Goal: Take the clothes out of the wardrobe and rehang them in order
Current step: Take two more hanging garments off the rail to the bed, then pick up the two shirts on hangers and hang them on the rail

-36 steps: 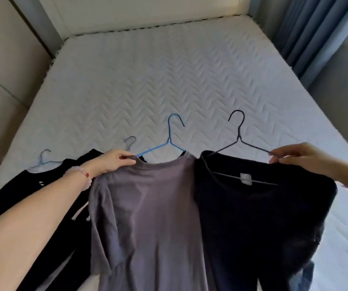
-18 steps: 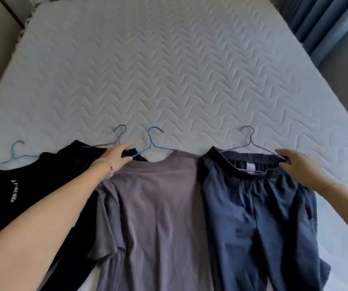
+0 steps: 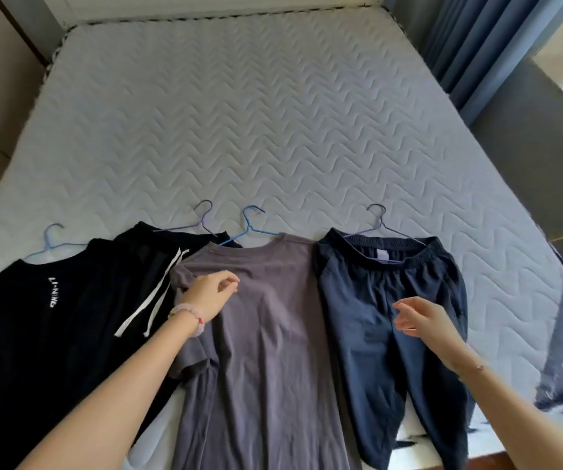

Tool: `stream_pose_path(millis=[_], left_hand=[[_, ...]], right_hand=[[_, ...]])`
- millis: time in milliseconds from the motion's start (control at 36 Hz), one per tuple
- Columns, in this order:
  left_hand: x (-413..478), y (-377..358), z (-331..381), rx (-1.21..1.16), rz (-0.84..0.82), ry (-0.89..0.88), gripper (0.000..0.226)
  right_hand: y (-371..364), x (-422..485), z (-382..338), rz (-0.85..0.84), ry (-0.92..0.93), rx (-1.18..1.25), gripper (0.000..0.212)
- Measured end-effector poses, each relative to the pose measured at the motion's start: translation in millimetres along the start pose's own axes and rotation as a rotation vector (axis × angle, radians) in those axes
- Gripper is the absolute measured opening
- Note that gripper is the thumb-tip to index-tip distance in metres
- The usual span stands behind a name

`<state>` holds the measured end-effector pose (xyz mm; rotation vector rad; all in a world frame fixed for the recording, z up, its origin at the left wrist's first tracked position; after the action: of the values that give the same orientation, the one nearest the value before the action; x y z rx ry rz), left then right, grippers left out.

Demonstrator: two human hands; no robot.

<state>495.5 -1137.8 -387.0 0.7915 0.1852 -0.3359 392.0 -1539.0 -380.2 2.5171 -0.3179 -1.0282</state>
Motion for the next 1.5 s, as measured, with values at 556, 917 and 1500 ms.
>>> stream_pose_path(millis=[556,917,1500], left_hand=[[-293,-119,-46,-0.581,0.078,0.539,0.019],[-415,-138,-60,-0.607,0.213,0.7,0.019],[-291,57,-138,-0.545,0.313,0.43,0.017]], right_hand=[[-77,-170,186,-0.239,-0.415,-0.03,0.015],[-99,-189,188,-0.397,-0.319,-0.234,0.019],[-254,-152,-42,-0.393,-0.089,0.036,0.022]])
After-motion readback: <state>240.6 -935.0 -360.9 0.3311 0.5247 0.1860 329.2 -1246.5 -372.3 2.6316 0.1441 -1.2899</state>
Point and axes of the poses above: each hand's wrist, its own x-axis towards the middle knuckle, its own y-axis out of the back of the hand, z = x × y, the point moved 6 cm from there along x, towards the middle knuckle, and after that the axes turned 8 degrees about -y, right-handed, at the moved point
